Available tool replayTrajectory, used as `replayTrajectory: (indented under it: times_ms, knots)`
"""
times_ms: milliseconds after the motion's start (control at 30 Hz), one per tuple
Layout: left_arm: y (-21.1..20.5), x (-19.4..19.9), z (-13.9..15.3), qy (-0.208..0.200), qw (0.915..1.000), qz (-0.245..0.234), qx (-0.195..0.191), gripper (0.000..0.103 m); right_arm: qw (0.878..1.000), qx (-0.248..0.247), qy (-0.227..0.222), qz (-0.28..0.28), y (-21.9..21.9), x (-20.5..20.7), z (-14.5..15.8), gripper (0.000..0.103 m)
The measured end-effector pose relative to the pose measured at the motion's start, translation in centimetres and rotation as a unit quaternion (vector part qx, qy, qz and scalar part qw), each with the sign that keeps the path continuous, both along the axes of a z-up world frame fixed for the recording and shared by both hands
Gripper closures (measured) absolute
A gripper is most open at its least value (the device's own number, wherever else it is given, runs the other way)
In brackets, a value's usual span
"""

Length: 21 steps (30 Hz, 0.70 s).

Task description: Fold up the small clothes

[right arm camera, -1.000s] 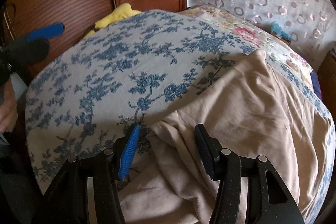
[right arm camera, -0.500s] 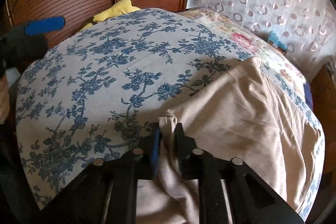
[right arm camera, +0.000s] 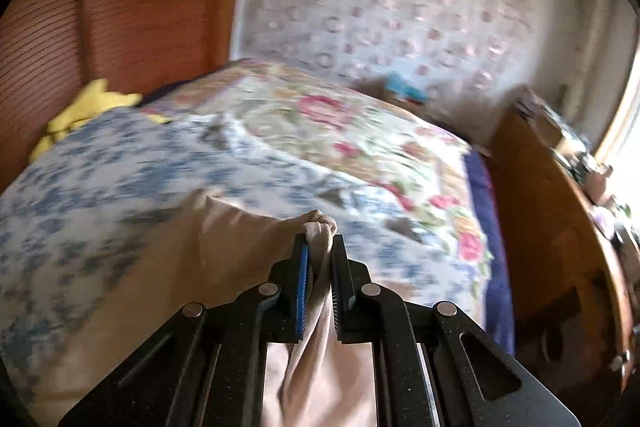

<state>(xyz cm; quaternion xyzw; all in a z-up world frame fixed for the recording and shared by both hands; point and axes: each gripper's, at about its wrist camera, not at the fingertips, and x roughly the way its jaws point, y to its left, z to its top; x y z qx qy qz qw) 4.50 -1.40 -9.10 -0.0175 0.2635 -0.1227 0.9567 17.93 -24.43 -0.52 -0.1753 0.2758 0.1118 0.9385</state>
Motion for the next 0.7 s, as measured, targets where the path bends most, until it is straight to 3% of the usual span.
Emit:
replayTrajectory:
  times_ms: [300, 400, 567, 700]
  knots:
    - [-1.2, 0.0, -0.6, 0.012, 0.9998, -0.014, 0.01, 0.026, 0.994, -0.006, 0.042, -0.098, -2.0, 5.0, -3.6, 0.091]
    - [-1.7, 0.0, -0.7, 0.015, 0.9996, -0.02, 0.009, 0.026, 0.989, -0.014, 0.043, -0.142, -2.4, 5.9, -3.5, 0.072]
    - [-3.0, -0.4, -0.7, 0.015, 0.9992, -0.036, 0.012, 0.026, 0.991, 0.027, 0.048, -0.122, -3.2, 4.2, -2.3, 0.069]
    - [-4.3, -0.6, -0.9, 0.017, 0.9984, -0.052, 0.014, 0.026, 0.994, 0.041, 0.049, -0.087, -4.1, -1.0, -2.5, 0.069]
